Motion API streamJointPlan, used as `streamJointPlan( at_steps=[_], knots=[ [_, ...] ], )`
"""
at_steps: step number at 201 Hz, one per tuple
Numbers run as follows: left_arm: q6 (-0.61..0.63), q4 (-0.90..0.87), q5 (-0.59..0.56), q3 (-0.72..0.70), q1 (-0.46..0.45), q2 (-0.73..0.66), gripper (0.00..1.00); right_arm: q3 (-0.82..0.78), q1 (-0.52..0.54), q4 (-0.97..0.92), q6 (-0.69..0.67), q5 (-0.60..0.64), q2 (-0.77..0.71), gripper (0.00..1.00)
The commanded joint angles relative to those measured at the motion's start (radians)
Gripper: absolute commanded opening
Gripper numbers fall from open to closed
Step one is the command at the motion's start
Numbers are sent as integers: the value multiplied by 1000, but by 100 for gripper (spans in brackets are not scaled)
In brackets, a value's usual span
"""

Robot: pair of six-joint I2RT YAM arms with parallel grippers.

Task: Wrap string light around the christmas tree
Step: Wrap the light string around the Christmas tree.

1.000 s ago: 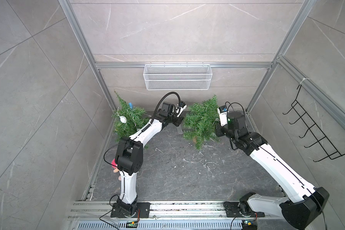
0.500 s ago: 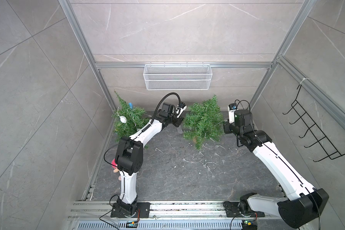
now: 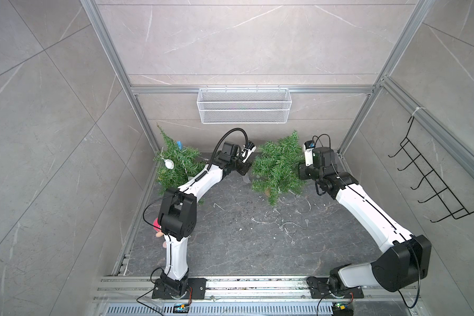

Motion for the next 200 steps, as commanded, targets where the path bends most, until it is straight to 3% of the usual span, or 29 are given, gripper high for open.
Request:
streamJointPlan(
  at_steps=[1,31,75,121,160,200],
  knots=[
    [-8,28,6,9,4,7,0,-30,-13,-57,42,-65,-81,45],
    [-12,33,10,9,5,7,0,-58,-25,-161,90,-131,-149,52],
    [-36,39,14,20,6,26,2,-8,-36,-335,208,-144,-141,54],
    [-58,43,18,23,4,34,6,-44,-44,-383,321,-217,-206,59],
    [-60,35,17,22,4,27,11,-64,-44,-519,420,-171,-199,59],
    [-78,57,11,-1,4,19,14,-200,-47,-564,530,-109,-247,60]
  ],
)
